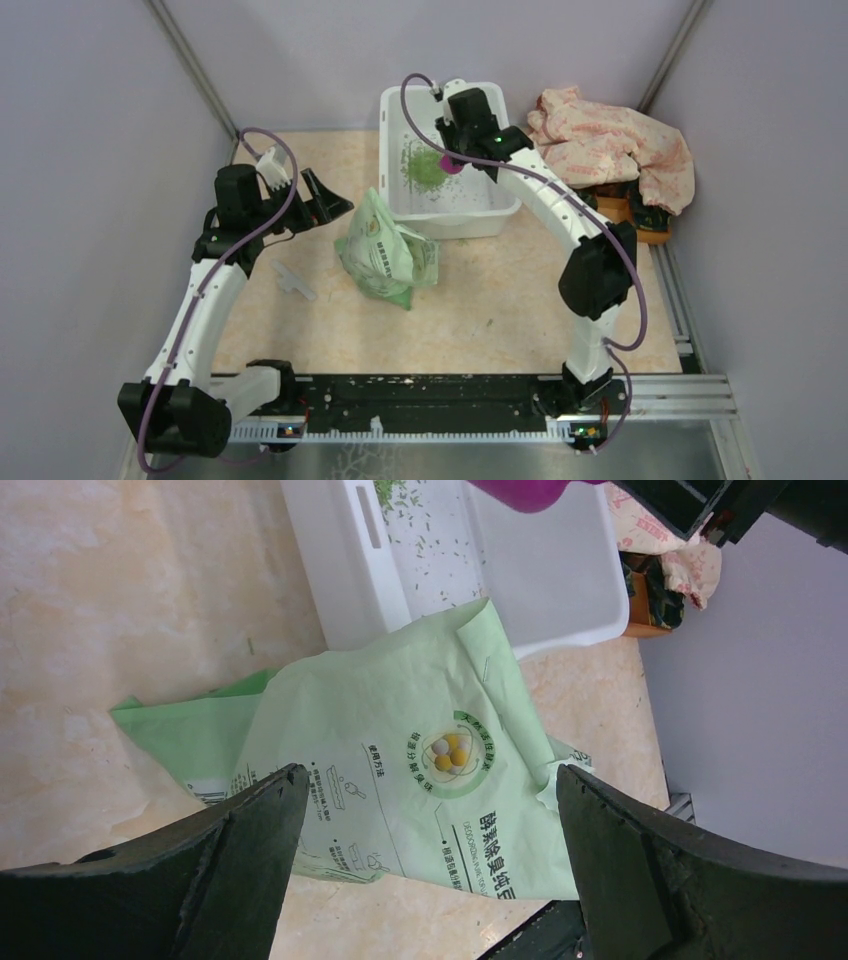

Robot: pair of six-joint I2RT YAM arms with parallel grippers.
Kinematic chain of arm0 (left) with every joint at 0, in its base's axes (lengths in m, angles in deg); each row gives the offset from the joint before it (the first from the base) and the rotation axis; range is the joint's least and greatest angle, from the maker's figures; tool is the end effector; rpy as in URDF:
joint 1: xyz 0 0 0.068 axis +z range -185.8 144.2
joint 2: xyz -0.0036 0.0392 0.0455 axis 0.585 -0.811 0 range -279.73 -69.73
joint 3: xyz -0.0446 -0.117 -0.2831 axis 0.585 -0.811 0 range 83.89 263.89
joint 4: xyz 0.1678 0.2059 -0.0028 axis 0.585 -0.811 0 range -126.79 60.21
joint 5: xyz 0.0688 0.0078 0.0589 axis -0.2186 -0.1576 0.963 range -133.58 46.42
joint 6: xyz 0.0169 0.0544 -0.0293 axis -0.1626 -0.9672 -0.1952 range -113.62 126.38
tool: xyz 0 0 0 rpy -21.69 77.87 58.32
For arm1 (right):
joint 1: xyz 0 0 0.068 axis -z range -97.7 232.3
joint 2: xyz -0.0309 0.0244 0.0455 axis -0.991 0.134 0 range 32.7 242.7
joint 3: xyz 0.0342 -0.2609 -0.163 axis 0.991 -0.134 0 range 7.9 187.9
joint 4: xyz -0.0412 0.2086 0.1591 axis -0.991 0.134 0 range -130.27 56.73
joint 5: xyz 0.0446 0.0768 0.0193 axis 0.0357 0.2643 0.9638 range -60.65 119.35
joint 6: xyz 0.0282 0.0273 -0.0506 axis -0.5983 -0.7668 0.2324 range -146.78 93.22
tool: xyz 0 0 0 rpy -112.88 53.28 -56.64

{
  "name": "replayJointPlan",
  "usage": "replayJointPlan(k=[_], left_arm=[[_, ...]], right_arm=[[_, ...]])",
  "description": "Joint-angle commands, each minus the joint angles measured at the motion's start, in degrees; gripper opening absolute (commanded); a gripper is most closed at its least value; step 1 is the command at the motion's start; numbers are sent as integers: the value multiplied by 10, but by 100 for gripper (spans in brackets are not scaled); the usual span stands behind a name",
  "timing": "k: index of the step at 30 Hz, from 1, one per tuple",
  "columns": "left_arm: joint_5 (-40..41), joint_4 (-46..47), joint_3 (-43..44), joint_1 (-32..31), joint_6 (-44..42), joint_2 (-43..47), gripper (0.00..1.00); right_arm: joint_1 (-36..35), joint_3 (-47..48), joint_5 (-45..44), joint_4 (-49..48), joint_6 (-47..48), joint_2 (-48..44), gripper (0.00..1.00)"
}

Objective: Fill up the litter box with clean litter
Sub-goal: Pour the cat litter into the litter box, then place the spatula at the center of the board.

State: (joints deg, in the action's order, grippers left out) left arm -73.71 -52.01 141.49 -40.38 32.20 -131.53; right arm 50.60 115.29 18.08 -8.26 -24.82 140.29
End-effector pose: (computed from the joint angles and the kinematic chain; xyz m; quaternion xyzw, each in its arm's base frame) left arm 0.2326 -0.0436 0.3691 -0.0167 0.8319 -0.3466 0.4330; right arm 0.4004 0.2358 0.3949 -0.2069 0.8477 0.0404 0.4869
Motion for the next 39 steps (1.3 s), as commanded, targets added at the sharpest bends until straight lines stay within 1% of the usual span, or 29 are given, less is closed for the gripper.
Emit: replayJointPlan(k=[1, 8, 12, 14, 18, 19, 23, 26, 27, 30, 32, 35, 39], left_arm=[[-14, 15, 0, 4, -9, 2, 99], [-17, 21, 1, 4, -5, -7, 99], [-15, 19, 1, 4, -6, -4, 99], [-13, 17, -1, 4, -7, -2, 99], [-16, 19, -4, 4, -7, -5, 99], [-17, 21, -5, 4, -7, -7, 99], [-22, 30, -4, 4, -3, -13, 99], [-26, 33, -4, 4, -1, -16, 99], [-26, 34, -4, 4, 0, -15, 99], [-28, 36, -6, 4, 2, -15, 99], [-26, 35, -4, 4, 0, -15, 99], [-25, 26, 1, 4, -6, -14, 99], [-27, 25, 2, 4, -5, -13, 99]], right_arm=[[-1, 41, -21, 81, 7, -12, 0], [1, -51, -9, 3, 7, -84, 0], [2, -143, -15, -61, 1, -145, 0], [2, -206, -31, -103, -5, -197, 0], [3, -355, -77, -212, -9, -338, 0], [3, -380, -95, -227, -9, -378, 0], [10, -446, -158, -245, -5, -458, 0], [34, -472, -176, -228, -15, -483, 0], [46, -478, -171, -221, -35, -485, 0], [95, -495, -139, -187, -77, -476, 0], [138, -503, -94, -171, -110, -466, 0], [178, -534, -33, -196, -135, -464, 0], [189, -559, -2, -239, -135, -438, 0]])
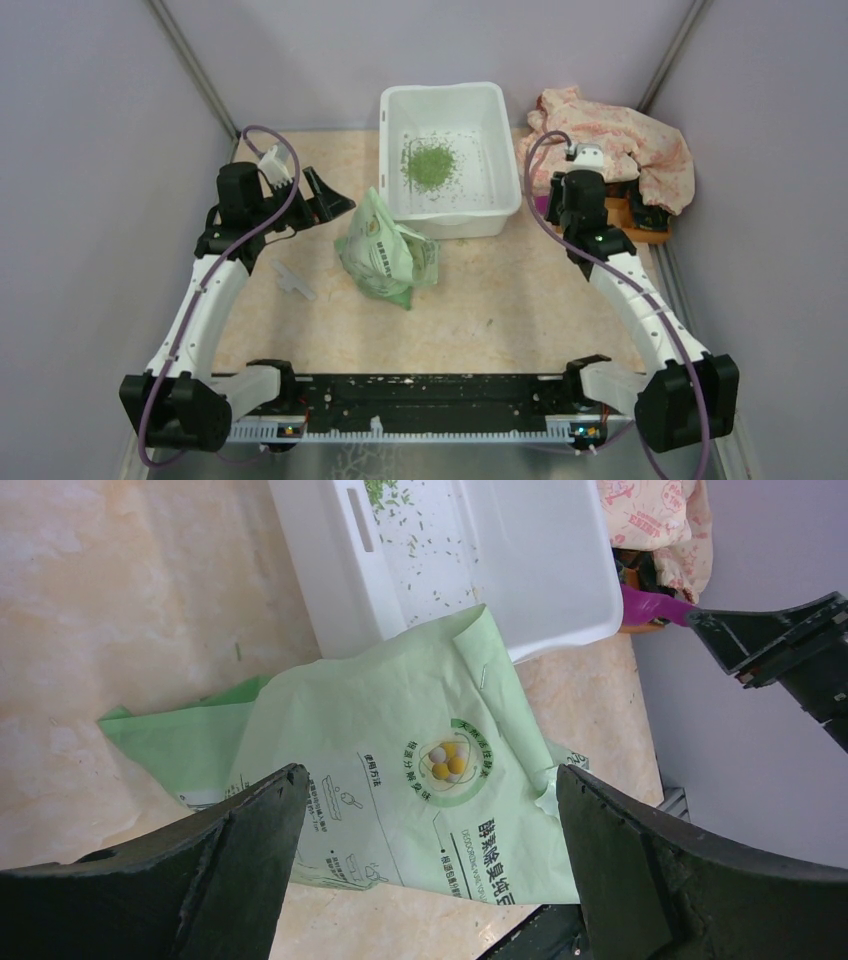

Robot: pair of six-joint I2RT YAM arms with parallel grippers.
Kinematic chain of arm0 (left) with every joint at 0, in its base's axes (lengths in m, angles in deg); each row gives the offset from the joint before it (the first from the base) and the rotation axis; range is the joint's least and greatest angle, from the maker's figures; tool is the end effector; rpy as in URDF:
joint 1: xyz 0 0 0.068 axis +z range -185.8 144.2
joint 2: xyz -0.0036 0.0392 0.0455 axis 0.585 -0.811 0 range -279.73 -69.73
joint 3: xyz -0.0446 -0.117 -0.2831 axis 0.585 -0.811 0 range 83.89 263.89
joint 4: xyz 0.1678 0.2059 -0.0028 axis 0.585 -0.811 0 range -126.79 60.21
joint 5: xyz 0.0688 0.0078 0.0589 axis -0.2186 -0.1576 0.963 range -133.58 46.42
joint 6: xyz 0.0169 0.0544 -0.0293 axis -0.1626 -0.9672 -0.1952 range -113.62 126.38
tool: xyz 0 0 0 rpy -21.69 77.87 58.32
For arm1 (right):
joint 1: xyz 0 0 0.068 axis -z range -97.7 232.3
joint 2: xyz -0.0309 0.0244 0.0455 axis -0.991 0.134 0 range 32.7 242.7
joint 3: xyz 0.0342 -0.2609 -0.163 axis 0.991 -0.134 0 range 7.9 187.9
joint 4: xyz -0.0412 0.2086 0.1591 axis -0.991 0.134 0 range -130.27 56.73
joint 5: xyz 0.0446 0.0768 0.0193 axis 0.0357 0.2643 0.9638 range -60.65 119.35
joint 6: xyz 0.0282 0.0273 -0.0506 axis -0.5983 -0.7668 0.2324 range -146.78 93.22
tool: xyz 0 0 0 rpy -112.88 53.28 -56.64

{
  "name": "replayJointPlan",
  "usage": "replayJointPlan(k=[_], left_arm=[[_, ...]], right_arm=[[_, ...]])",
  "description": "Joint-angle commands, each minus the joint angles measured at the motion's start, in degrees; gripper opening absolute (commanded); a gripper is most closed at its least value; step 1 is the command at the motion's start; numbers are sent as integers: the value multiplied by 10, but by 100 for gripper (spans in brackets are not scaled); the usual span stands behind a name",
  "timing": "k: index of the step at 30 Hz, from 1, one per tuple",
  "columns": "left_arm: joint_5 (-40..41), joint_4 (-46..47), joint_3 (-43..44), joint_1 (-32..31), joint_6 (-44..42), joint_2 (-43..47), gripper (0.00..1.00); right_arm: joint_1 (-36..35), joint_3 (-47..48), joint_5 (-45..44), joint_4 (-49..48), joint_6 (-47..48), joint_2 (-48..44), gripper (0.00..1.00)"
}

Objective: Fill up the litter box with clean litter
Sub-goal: Place the spatula at the center of the board.

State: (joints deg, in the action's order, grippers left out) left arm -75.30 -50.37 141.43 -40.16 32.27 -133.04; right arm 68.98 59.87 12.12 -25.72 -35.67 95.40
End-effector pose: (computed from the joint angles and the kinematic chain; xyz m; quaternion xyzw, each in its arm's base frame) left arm 0.2402 -0.0445 0.3662 -0.0111 0.8298 -0.3566 0.4291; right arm 0.2443 0.0427 0.3424 0.0478 0.8376 -0.0221 0.5437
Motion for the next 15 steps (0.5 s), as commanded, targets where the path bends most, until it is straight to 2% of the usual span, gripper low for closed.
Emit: replayJointPlan(k=[1, 5, 10, 15], left_arm=[[-11, 8, 2, 2, -5, 3, 99], [-12, 10, -6, 1, -3, 8, 99], [-8, 9, -17, 1, -4, 18, 99], [-11, 18, -32, 1, 2, 21, 99]], right_arm=[[7, -11, 62, -77, -28, 18, 0], [8, -43, 73, -131, -38, 42, 0], [8, -78, 54, -141, -60, 54, 0], [8, -113, 61, -140, -81, 50, 13]])
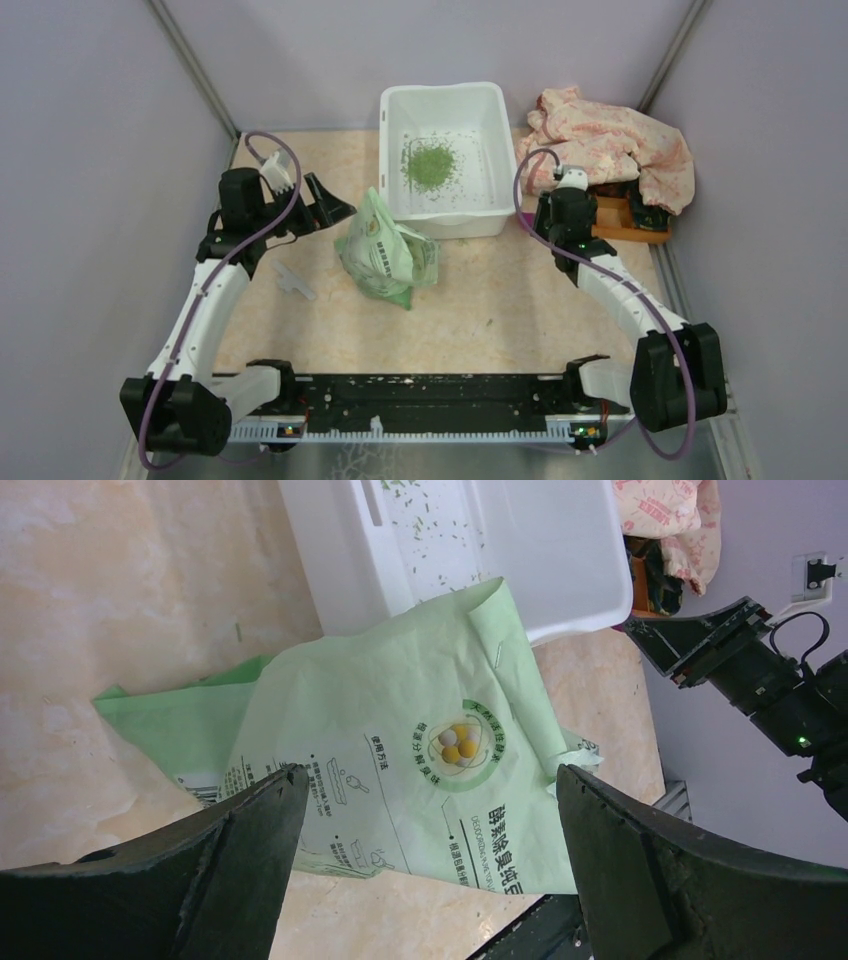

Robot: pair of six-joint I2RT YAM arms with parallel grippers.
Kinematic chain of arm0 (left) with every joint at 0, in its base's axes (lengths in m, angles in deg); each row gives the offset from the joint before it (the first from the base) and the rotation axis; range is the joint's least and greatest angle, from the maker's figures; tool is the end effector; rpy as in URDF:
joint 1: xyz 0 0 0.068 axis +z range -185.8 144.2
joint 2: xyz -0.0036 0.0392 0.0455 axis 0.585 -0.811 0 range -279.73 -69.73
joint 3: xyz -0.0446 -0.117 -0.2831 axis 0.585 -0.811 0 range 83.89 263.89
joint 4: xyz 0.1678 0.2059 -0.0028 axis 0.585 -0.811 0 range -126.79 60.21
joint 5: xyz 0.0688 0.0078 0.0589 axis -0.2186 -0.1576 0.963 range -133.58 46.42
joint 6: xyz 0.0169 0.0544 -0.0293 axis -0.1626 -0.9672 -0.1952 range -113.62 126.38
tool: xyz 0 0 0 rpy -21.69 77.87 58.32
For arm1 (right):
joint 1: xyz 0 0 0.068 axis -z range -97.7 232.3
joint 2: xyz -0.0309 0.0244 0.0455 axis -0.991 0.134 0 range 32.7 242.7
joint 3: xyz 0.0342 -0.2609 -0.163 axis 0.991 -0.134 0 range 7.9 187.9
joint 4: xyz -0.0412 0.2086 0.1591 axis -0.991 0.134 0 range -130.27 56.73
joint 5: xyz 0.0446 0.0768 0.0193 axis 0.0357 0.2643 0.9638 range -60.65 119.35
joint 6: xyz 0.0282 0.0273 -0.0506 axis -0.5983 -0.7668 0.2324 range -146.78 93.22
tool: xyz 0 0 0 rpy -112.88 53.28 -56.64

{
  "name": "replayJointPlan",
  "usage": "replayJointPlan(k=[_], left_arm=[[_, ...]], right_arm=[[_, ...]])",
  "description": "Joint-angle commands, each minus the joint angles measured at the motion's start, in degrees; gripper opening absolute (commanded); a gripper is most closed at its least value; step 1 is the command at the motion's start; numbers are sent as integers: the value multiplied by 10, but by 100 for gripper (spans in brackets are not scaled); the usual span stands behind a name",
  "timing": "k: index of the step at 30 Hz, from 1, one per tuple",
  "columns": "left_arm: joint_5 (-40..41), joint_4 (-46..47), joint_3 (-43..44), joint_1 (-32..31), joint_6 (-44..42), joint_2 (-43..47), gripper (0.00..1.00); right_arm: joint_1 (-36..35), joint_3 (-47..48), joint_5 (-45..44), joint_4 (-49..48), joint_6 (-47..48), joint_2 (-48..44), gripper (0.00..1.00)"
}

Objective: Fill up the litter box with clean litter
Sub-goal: Place the spatula at the center of the board.

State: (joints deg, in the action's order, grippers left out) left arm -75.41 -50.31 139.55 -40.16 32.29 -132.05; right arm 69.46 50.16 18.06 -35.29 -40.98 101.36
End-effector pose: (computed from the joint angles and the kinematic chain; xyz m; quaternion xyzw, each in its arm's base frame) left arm 0.2353 -0.0442 0.3584 -0.0131 0.8329 -0.3568 0.4227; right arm 0.2605 0.0493 0.2736 0.0584 0.8671 0.0306 0.4938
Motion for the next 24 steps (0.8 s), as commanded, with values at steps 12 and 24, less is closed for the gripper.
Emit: replayJointPlan(k=[12, 24], left_arm=[[-15, 18, -13, 1, 8, 20, 99], [9, 1, 22, 5, 7, 18, 99]], right_arm=[[4, -52, 18, -22, -51, -10, 65], [-93, 101, 141, 93, 37, -152, 65]])
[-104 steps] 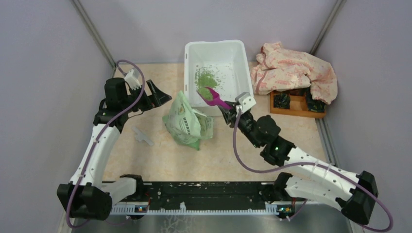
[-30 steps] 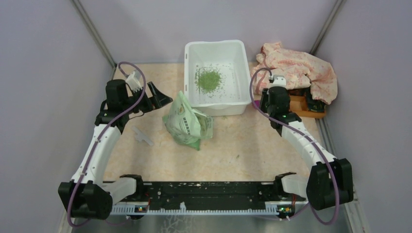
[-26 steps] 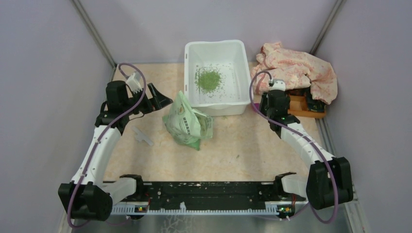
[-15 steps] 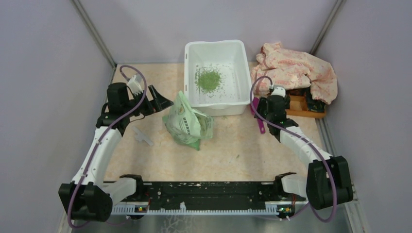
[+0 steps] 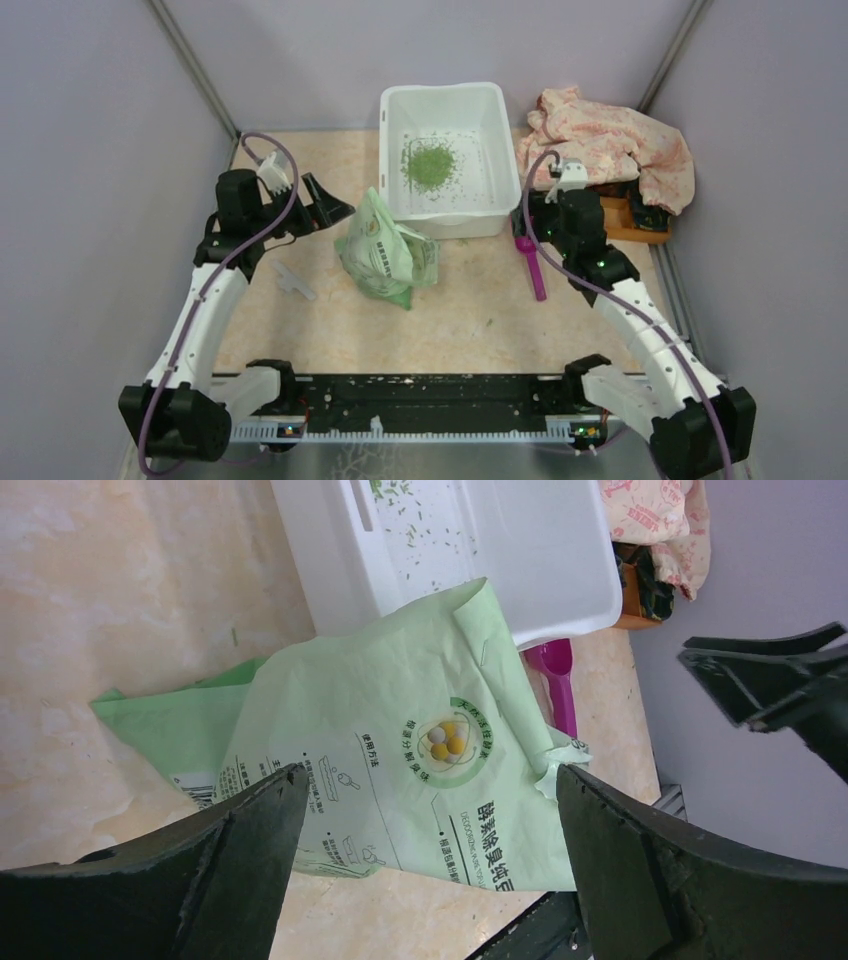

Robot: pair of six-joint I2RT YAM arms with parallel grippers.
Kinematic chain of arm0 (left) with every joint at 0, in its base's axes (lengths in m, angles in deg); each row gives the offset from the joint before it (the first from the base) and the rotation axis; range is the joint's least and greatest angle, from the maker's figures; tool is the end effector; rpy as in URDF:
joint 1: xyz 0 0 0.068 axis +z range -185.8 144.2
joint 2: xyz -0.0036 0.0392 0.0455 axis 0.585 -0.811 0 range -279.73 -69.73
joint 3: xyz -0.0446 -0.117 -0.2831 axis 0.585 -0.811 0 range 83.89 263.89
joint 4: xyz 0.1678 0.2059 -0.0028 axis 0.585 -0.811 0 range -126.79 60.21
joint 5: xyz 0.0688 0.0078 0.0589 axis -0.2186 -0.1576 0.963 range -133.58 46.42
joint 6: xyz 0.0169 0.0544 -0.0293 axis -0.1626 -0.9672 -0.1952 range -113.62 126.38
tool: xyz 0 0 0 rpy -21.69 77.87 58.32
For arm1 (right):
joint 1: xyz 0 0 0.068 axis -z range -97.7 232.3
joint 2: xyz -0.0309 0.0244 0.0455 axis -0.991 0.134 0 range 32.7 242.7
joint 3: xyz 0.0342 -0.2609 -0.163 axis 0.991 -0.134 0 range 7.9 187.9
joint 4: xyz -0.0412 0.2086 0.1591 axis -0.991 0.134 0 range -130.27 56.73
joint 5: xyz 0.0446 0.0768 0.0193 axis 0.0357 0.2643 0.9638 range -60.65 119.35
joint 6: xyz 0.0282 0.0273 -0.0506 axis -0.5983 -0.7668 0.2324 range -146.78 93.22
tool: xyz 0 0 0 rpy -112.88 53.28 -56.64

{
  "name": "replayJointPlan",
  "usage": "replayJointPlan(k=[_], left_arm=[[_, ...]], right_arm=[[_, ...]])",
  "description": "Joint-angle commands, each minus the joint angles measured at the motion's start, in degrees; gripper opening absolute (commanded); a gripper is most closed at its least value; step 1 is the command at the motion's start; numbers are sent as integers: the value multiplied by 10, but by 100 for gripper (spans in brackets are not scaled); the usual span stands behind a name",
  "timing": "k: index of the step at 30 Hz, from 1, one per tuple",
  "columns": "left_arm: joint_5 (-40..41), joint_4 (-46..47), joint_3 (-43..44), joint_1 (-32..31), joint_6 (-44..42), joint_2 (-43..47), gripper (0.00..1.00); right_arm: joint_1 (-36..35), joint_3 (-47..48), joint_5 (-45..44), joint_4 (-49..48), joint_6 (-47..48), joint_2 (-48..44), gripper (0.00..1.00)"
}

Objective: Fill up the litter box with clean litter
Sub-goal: Place the spatula at the center of the board, then close the cat litter bag at the center of the board.

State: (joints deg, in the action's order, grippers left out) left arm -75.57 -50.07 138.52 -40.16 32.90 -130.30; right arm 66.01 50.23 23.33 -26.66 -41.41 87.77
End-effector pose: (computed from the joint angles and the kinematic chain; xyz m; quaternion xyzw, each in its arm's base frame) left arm 0.2276 -0.0437 0.3590 -0.0140 0.8289 -0.3608 0.4273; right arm 0.2071 0.0550 0.3097 0.0154 0.8488 0.0975 0.5195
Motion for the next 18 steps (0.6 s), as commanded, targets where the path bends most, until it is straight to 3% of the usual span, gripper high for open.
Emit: replayJointPlan(k=[1, 8, 13, 18], left_arm=[[7, -2, 40, 9, 6, -5, 99], [-85, 9, 81, 84, 51, -53, 99], [-135, 18, 77, 141, 59, -38, 99], [-215, 54, 17, 209, 88, -12, 99]], right_arm=[[-83, 126, 108, 14, 44, -5, 65], [-213, 313, 185, 60, 96, 150, 66], [-223, 426, 203, 82, 107, 263, 66], [-225, 503, 263, 113, 116, 364, 67]])
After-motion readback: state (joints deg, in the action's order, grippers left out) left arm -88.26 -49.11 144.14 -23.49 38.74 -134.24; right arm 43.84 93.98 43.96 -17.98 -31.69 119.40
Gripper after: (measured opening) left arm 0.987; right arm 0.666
